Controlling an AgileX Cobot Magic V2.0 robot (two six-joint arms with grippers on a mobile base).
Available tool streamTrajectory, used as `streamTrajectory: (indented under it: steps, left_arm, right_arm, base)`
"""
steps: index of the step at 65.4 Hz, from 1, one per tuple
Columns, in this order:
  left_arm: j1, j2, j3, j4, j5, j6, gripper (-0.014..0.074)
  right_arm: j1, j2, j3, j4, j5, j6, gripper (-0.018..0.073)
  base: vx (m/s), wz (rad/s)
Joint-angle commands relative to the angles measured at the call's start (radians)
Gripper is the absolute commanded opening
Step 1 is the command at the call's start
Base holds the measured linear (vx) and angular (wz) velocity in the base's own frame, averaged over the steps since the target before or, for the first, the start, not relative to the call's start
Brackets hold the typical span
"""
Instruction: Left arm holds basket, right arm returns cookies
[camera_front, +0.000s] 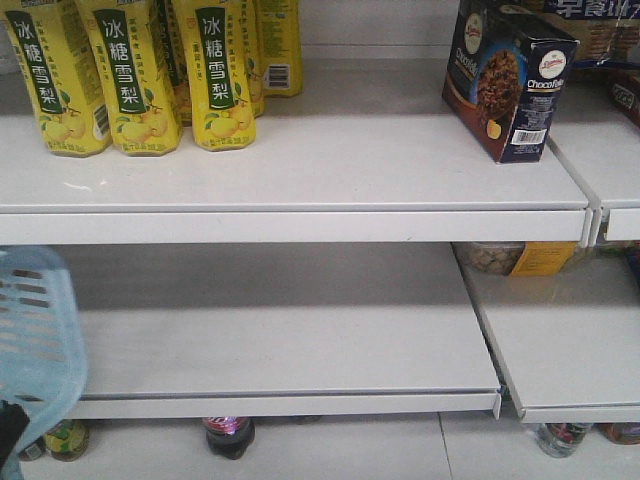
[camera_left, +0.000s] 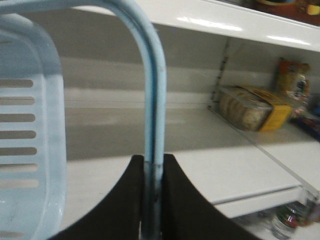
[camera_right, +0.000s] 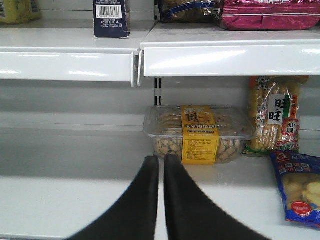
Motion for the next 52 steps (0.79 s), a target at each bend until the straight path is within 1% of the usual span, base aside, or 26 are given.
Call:
streamTrajectory:
  steps: [1, 4, 8, 11, 17, 23, 30, 39, 52]
  left_arm:
    - [0.103, -0.054, -0.023, 0.115, -0.048, -0.04, -0.0003]
    - [0.156, -0.083, -0.023, 0.169, -0.013, -0.075, -0.0003]
    - [0.214, -0.119, -0.023, 0.205, 0.02, -0.113, -0.0003]
    - [0.252, -0.148, -0.023, 0.213, 0.042, -0.123, -0.0003]
    - [0.307, -0.197, -0.022, 0.213, 0.068, -0.119, -0.0003]
    - [0.347, -0.231, -0.022, 0.213, 0.102, -0.118, -0.0003]
    - [0.371, -0.228, -0.022, 0.214, 0.115, -0.118, -0.0003]
    - [0.37, -0.228, -0.022, 0.216, 0.123, -0.113, -0.0003]
    - [0.369, -0.228, -0.022, 0.212, 0.123, 0.009, -0.0003]
  right_arm:
    - [-0.002, 0.021, -0.024, -0.014, -0.065, 0.001, -0.0011]
    - [-0.002, 0.021, -0.024, -0.014, -0.065, 0.001, -0.0011]
    - [-0.002, 0.021, -0.024, -0.014, -0.065, 0.001, -0.0011]
    - [-0.002, 0.021, -0.024, -0.014, -0.065, 0.001, -0.0011]
    - [-0.002, 0.021, -0.024, -0.014, -0.065, 0.001, -0.0011]
    - [-0.002, 0.021, -0.024, -0.014, -0.065, 0.001, -0.0011]
    - [-0.002, 0.021, -0.024, -0.014, -0.065, 0.001, -0.0011]
    - [-0.002, 0.021, -0.024, -0.014, -0.065, 0.001, -0.0011]
    - [-0.002, 0.021, -0.024, -0.014, -0.065, 0.001, -0.0011]
  base:
    - [0.0, 0.0]
    - [0.0, 0.0]
    - [0.0, 0.0]
    - [0.0, 0.0]
    - [0.0, 0.0]
    - [0.0, 0.0]
    - [0.0, 0.0]
    - [0.0, 0.0]
    - [0.0, 0.0]
